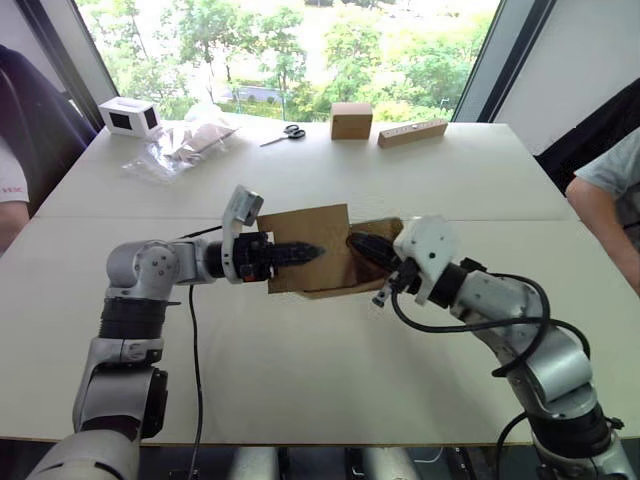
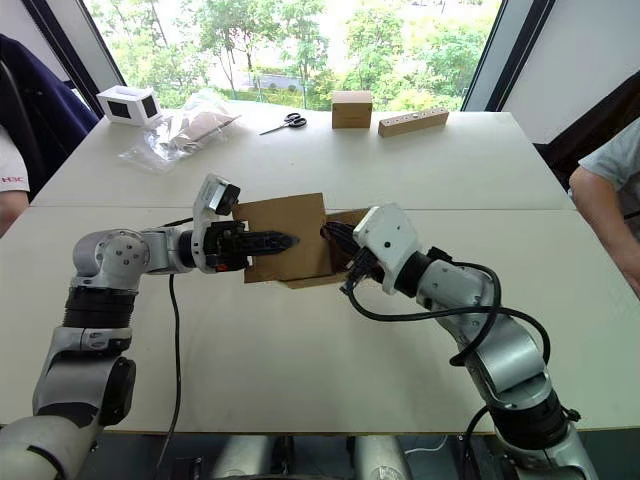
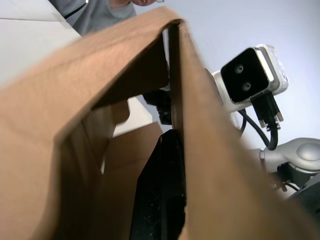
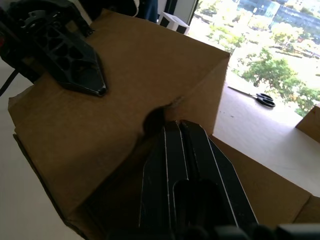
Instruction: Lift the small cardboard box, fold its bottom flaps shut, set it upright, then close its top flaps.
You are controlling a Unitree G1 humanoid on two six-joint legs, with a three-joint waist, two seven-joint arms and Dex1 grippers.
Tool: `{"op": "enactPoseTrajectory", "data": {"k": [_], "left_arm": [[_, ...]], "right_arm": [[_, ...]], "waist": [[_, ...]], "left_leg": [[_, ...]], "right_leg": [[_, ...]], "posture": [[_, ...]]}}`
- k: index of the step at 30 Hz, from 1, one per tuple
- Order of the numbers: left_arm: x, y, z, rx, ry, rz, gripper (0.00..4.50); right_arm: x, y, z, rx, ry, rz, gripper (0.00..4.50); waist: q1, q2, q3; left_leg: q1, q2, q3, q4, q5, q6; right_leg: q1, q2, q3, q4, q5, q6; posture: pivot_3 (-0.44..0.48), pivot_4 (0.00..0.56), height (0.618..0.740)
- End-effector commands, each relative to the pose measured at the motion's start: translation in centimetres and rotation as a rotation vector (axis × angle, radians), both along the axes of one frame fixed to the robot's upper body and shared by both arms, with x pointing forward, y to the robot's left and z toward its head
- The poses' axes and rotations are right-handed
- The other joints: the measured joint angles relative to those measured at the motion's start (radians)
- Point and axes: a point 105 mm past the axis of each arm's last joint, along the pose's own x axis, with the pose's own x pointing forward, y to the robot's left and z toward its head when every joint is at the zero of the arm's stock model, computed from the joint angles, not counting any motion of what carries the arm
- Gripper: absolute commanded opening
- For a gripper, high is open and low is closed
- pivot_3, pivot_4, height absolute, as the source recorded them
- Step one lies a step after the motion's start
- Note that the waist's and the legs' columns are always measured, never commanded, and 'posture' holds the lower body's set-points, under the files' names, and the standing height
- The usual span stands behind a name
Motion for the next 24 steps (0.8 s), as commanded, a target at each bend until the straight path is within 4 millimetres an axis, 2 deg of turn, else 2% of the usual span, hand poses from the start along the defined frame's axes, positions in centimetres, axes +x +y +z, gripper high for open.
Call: {"op": "enactPoseTrajectory", "data": {"k": [1,12,16,19,24], "left_arm": [[-0.7,-0.3,0.9,-0.02,-0.038,-0.034,0.09],[-0.3,-0.1,0.6,-0.012,-0.034,-0.009,0.09],[0.0,0.3,0.5,-0.007,-0.039,0.012,0.09],[0.4,0.7,0.6,-0.012,-0.045,0.04,0.09],[0.9,0.6,1.2,-0.042,-0.057,0.057,0.09]], "right_arm": [[-0.2,0.7,1.1,0.01,-0.065,0.023,0.0],[-0.1,-0.3,1.5,-0.016,-0.099,-0.008,0.0],[-0.4,-1.8,2.1,-0.022,-0.108,-0.054,0.0],[-1.1,-4.3,3.6,0.015,-0.122,-0.133,0.0],[-3.6,-6.1,0.9,-0.001,0.009,-0.189,0.0]], "waist": [[0.0,0.0,0.0],[0.0,0.0,0.0],[0.001,0.0,0.0],[0.005,0.0,0.0],[0.005,0.0,0.0]], "left_leg": [[0.0,0.0,0.0,0.0,0.0,0.0],[0.0,0.0,0.0,0.0,0.0,0.0],[0.0,0.0,0.0,0.0,0.0,0.0],[0.0,0.0,0.0,0.0,0.0,0.0],[-0.001,0.0,-0.001,-0.001,0.0,0.0]], "right_leg": [[0.0,0.0,0.0,0.0,0.0,0.0],[0.0,0.0,0.0,0.0,0.0,0.0],[0.0,0.0,0.0,0.0,0.0,0.0],[0.0,0.0,0.0,0.0,0.0,0.0],[0.001,-0.001,-0.001,-0.002,0.0,0.0]], "posture": [[0.0,0.15,0.74],[0.0,0.15,0.74],[0.0,0.15,0.74],[0.0,0.15,0.74],[0.0,0.15,0.74]]}}
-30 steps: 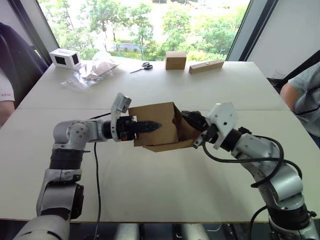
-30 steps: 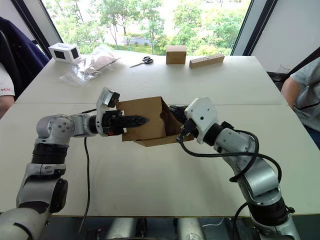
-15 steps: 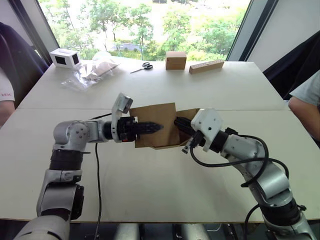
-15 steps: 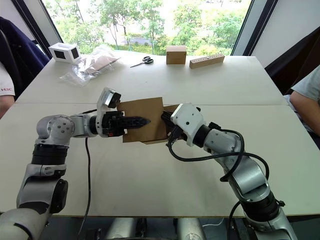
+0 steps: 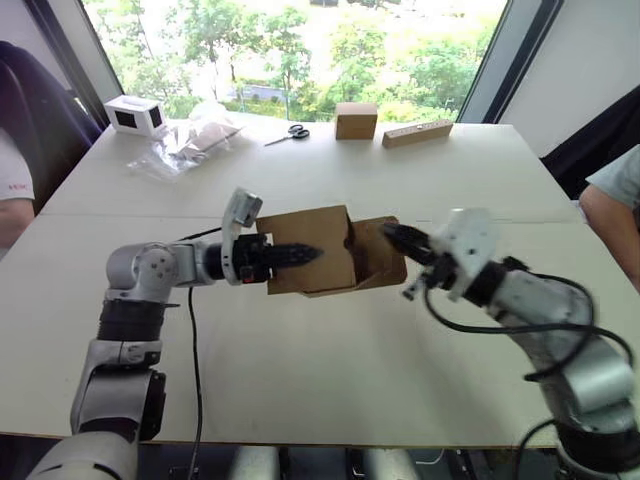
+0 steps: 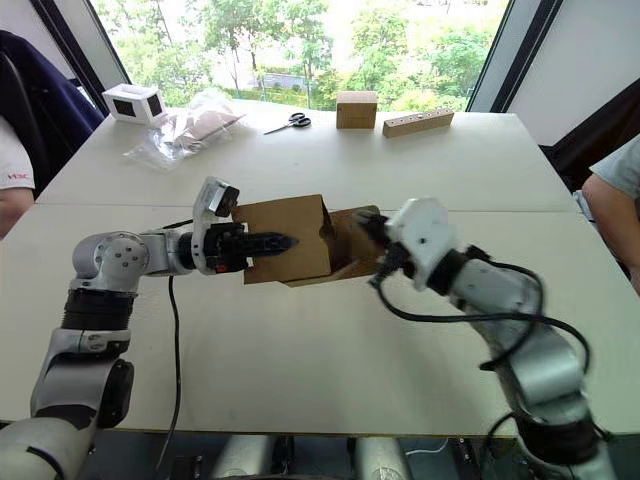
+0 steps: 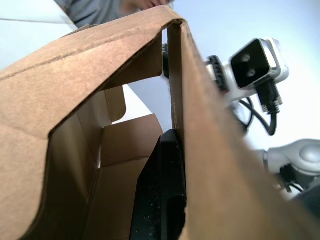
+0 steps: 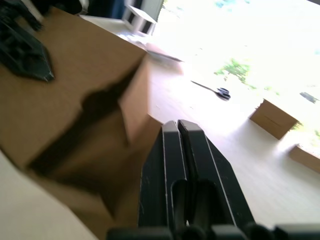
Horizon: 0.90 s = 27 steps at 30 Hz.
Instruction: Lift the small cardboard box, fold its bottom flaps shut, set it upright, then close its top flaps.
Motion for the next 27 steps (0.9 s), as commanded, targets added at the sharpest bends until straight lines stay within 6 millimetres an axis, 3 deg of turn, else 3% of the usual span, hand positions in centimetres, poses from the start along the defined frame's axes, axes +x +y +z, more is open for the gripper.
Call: {"op": "enactPoseTrajectory", "data": {"k": [1,7,11,17,27], "left_arm": [[0.3,-0.1,1.7,-0.043,-0.055,0.005,0.09],[0.2,-0.5,2.5,-0.064,-0.066,-0.013,0.09],[0.0,-0.7,2.5,-0.064,-0.065,-0.026,0.09],[-0.8,-1.3,2.3,-0.061,-0.052,-0.063,0.09],[-0.8,-1.9,2.5,-0.071,-0.049,-0.075,0.09]], "right_arm": [[-1.7,0.0,-0.9,-0.003,0.038,0.002,0.0],[-2.3,0.2,-3.5,0.043,0.116,-0.031,0.0],[-1.9,0.6,-3.9,0.039,0.113,-0.03,0.0],[-0.6,3.6,-2.9,0.033,0.058,0.105,0.0],[-0.5,5.8,-2.3,0.017,0.055,0.238,0.0]], "waist": [[-0.003,0.0,0.0],[-0.008,0.0,0.0],[-0.007,0.0,0.0],[-0.009,0.0,0.0],[-0.005,0.0,0.0]], "left_leg": [[0.0,0.0,0.0,0.0,0.0,0.0],[0.002,-0.001,0.001,0.0,0.0,0.0],[0.003,0.0,0.0,0.0,0.001,-0.001],[0.003,-0.001,0.001,0.0,0.001,-0.001],[0.001,-0.001,0.0,0.0,0.001,-0.001]], "right_leg": [[0.0,0.0,0.0,0.0,0.0,0.0],[0.001,0.001,0.001,0.001,0.0,-0.002],[0.001,0.002,0.001,0.001,0.001,-0.003],[0.001,0.001,0.001,0.001,0.001,-0.003],[0.001,0.001,0.001,-0.001,0.001,-0.003]], "posture": [[0.0,0.15,0.74],[0.0,0.15,0.74],[0.0,0.15,0.74],[0.0,0.15,0.74],[0.0,0.15,0.74]]}}
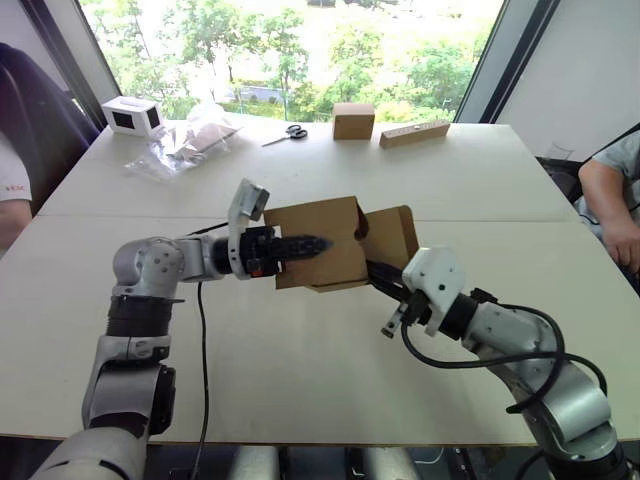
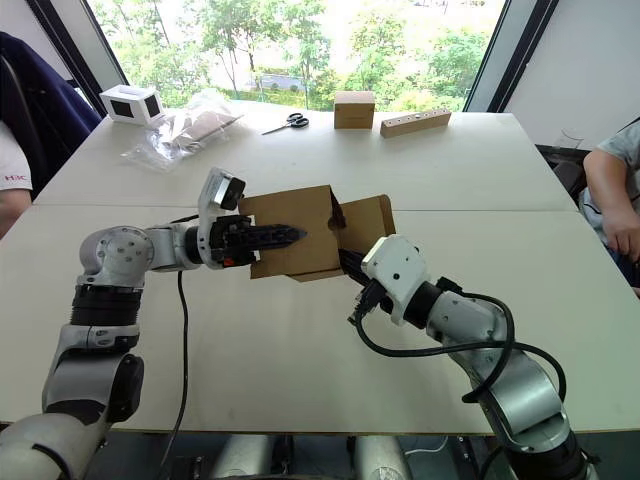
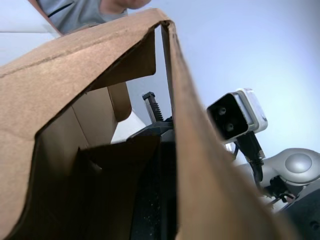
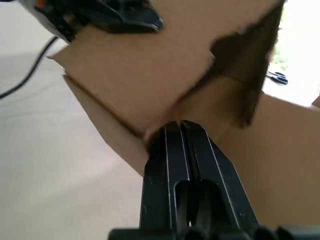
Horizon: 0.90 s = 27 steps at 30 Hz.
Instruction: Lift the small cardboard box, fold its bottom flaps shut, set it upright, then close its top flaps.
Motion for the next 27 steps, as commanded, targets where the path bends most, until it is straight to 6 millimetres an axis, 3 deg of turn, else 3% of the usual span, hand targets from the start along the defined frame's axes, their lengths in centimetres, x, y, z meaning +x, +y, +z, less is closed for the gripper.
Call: {"op": "enactPoseTrajectory", "data": {"k": [1,6,8,11,16,21,25,27], "left_arm": [[-0.3,-0.3,1.4,-0.037,-0.048,-0.022,0.09],[-0.3,-0.2,1.5,-0.037,-0.051,-0.019,0.09],[-0.4,0.2,1.4,-0.03,-0.051,-0.016,0.09],[-0.5,0.9,1.5,-0.019,-0.052,-0.013,0.09],[-0.9,1.1,2.1,-0.03,-0.066,-0.029,0.09],[-1.3,0.5,2.6,-0.045,-0.076,-0.05,0.09],[-1.3,0.3,3.1,-0.059,-0.085,-0.053,0.0],[-1.4,0.3,3.3,-0.064,-0.09,-0.057,0.0]], "right_arm": [[-0.4,0.8,0.7,0.009,-0.024,0.052,0.0],[-0.2,0.1,1.2,0.005,-0.038,0.027,0.0],[0.0,-1.2,2.1,0.033,-0.046,-0.023,0.0],[0.1,-4.0,3.8,0.137,-0.047,-0.134,0.0],[0.7,-10.1,6.1,0.478,-0.006,-0.343,0.0],[1.4,-12.2,4.3,0.655,0.13,-0.386,0.0],[2.2,-11.6,1.5,0.731,0.267,-0.378,1.53],[2.7,-11.0,0.4,0.759,0.315,-0.372,2.51]], "waist": [[0.001,0.0,0.0],[0.0,0.0,0.0],[0.0,0.0,0.0],[0.001,0.0,0.0],[0.002,0.0,0.0],[-0.001,0.0,0.0],[-0.003,0.001,0.0],[-0.004,0.001,0.0]], "left_leg": [[0.0,0.0,0.0,0.0,0.0,0.0],[0.0,0.0,0.0,0.0,0.0,0.0],[0.0,0.0,0.0,0.0,0.0,0.0],[0.0,0.0,0.0,0.0,0.0,0.0],[0.0,0.002,-0.001,0.0,0.0,0.0],[0.001,0.001,0.0,0.0,0.0,0.0],[0.001,0.002,0.0,-0.001,0.0,0.0],[0.001,0.002,0.0,-0.001,0.0,0.0]], "right_leg": [[0.0,0.0,0.0,0.0,0.0,0.0],[0.0,0.0,0.0,0.0,0.0,0.0],[0.0,0.0,0.0,0.0,0.0,0.0],[0.0,0.0,0.0,0.0,0.0,0.0],[0.0,0.0,0.0,0.0,0.0,0.001],[0.001,-0.001,0.0,0.0,0.0,0.0],[0.0,0.0,0.0,0.0,0.0,0.0],[0.0,0.001,0.0,0.001,0.001,0.002]], "posture": [[0.0,0.15,0.74],[0.0,0.15,0.74],[0.0,0.15,0.74],[0.0,0.15,0.74],[0.0,0.15,0.74],[0.0,0.15,0.74],[0.0,0.15,0.74],[0.0,0.15,0.74]]}}
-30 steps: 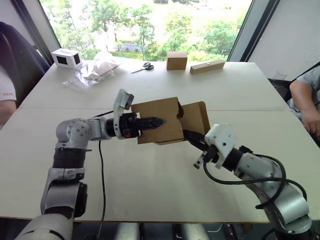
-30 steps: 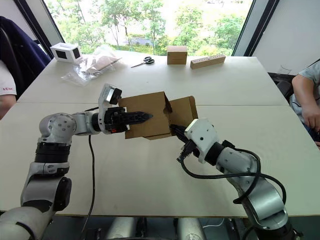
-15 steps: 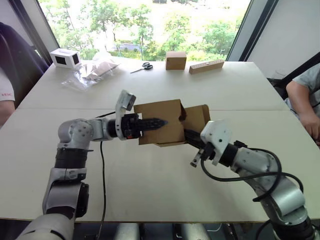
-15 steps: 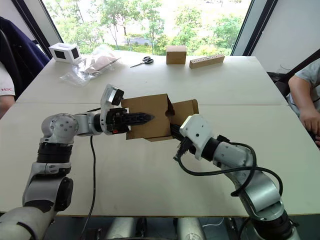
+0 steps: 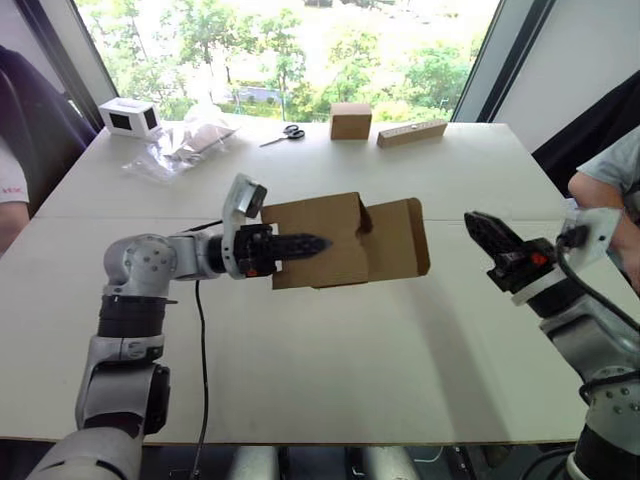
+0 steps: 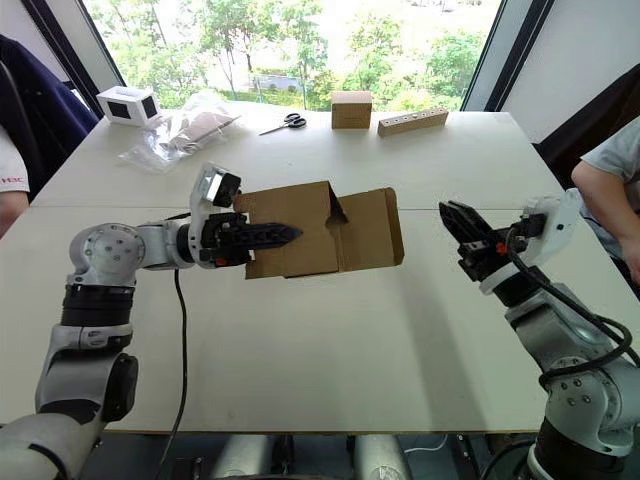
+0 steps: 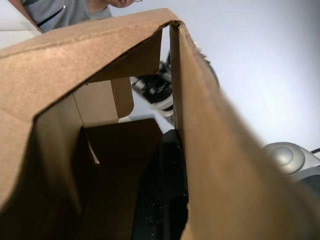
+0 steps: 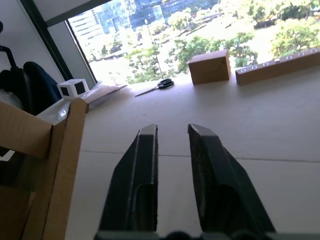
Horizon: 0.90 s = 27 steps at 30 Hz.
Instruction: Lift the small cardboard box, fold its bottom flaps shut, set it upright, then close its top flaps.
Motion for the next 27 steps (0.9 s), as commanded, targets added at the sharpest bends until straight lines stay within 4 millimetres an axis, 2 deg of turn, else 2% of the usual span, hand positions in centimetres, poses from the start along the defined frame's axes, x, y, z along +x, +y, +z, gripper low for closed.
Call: {"op": "enactPoseTrajectory", "data": {"k": [1,4,7,9,12,14,20,27], "left_arm": [[-0.5,-0.1,2.0,-0.042,-0.069,-0.026,0.0],[-0.6,-0.3,2.2,-0.046,-0.072,-0.028,0.0],[-0.6,-0.4,2.3,-0.05,-0.074,-0.028,0.0],[-0.6,-0.5,2.3,-0.052,-0.074,-0.026,0.0],[-0.4,-0.5,2.1,-0.048,-0.067,-0.013,0.0],[-0.3,-0.4,2.0,-0.047,-0.062,-0.006,0.0],[-0.2,-0.4,1.9,-0.05,-0.056,0.001,0.0],[0.0,-0.5,2.0,-0.053,-0.057,0.004,0.0]], "right_arm": [[0.6,1.6,-1.0,0.078,0.027,0.052,2.75],[0.8,3.7,-1.7,0.162,0.064,0.129,3.83],[0.5,5.5,-1.5,0.251,0.077,0.211,3.83],[0.1,6.5,-0.7,0.317,0.065,0.271,3.83],[-1.6,8.0,1.6,0.405,0.008,0.393,3.83],[-2.4,8.4,2.4,0.423,-0.005,0.432,3.83],[-3.3,9.5,3.2,0.471,0.005,0.471,3.83],[-3.6,10.3,3.1,0.524,0.035,0.507,3.83]], "waist": [[0.0,0.0,0.0],[0.0,0.0,0.0],[0.0,0.0,0.0],[0.001,0.0,0.0],[0.002,0.0,0.0],[0.001,0.0,0.0],[0.001,0.0,0.0],[0.001,0.0,0.0]], "left_leg": [[0.0,0.0,0.0,0.0,0.0,0.0],[0.0,0.0,0.0,0.0,0.0,0.0],[0.0,0.0,0.0,0.0,0.0,0.0],[0.0,0.0,0.0,0.0,0.0,0.0],[-0.001,0.0,0.0,0.0,0.0,0.0],[-0.001,0.0,0.0,0.0,0.0,0.0],[-0.001,0.0,0.0,0.0,0.0,0.0],[-0.001,0.0,0.0,0.0,0.0,0.0]], "right_leg": [[0.0,0.0,0.0,0.0,0.001,0.001],[0.0,0.0,0.0,0.0,0.001,0.001],[0.0,-0.001,0.0,0.0,0.001,0.001],[0.0,-0.001,0.0,0.0,0.001,0.001],[0.0,-0.002,0.0,0.0,0.001,0.001],[0.0,-0.002,0.0,-0.001,0.001,0.001],[0.0,-0.002,0.0,-0.001,0.001,0.001],[0.0,-0.001,0.0,-0.001,0.0,0.001]], "posture": [[0.0,0.15,0.74],[0.0,0.15,0.74],[0.0,0.15,0.74],[0.0,0.15,0.74],[0.0,0.15,0.74],[0.0,0.15,0.74],[0.0,0.15,0.74],[0.0,0.15,0.74]]}}
